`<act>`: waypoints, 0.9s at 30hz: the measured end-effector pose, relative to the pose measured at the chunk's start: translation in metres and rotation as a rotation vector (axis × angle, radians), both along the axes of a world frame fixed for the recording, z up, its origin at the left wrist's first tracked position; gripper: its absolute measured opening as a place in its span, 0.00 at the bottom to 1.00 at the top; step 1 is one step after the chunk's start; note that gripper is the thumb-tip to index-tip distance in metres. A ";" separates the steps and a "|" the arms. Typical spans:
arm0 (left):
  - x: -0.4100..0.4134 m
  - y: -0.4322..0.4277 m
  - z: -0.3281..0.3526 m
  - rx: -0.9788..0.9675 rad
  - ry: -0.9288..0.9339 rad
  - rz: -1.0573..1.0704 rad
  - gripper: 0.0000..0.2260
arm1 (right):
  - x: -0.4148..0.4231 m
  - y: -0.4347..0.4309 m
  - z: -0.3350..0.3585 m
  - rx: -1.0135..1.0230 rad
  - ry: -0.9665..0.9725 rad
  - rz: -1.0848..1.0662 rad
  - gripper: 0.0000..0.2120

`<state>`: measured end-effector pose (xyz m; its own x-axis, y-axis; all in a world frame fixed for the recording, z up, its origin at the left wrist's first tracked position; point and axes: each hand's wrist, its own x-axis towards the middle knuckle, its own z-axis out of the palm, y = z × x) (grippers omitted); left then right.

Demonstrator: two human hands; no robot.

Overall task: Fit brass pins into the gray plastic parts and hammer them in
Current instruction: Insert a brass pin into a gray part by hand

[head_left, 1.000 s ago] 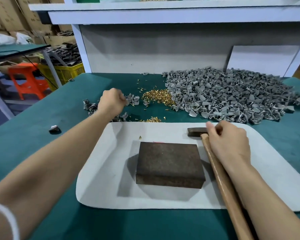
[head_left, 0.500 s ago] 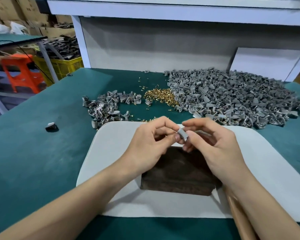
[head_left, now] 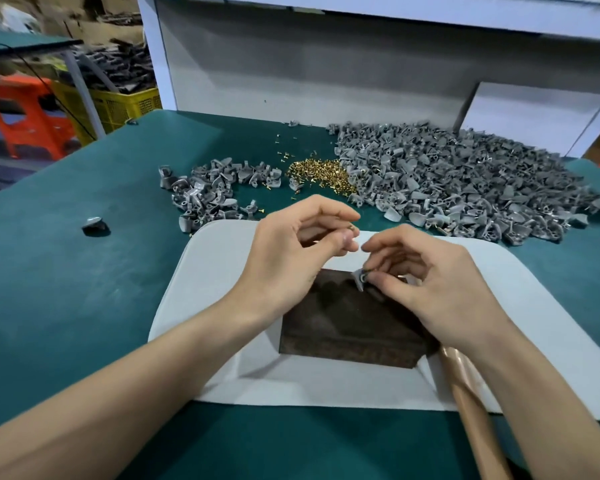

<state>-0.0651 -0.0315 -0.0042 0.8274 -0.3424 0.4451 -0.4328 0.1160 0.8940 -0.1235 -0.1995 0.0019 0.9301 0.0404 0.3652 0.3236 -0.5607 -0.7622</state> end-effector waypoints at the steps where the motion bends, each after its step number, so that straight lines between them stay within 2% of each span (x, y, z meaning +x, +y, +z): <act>1: -0.002 -0.001 0.000 0.023 -0.008 -0.010 0.10 | 0.000 0.000 -0.001 0.021 0.008 0.009 0.18; 6: -0.002 -0.001 -0.002 0.065 -0.022 0.019 0.10 | -0.001 0.005 -0.002 0.100 -0.020 -0.008 0.18; 11: -0.003 -0.001 -0.004 0.105 -0.041 -0.011 0.08 | -0.005 0.005 0.002 0.190 -0.117 -0.053 0.14; 17: -0.007 -0.002 -0.005 0.176 -0.107 -0.042 0.10 | -0.005 0.009 0.001 0.090 -0.170 -0.050 0.14; 23: -0.008 -0.001 -0.002 0.282 -0.236 -0.002 0.08 | -0.006 0.010 0.001 -0.099 -0.272 -0.077 0.10; 27: -0.007 -0.001 -0.001 0.303 -0.216 0.003 0.08 | -0.005 0.009 -0.002 -0.045 -0.232 -0.139 0.10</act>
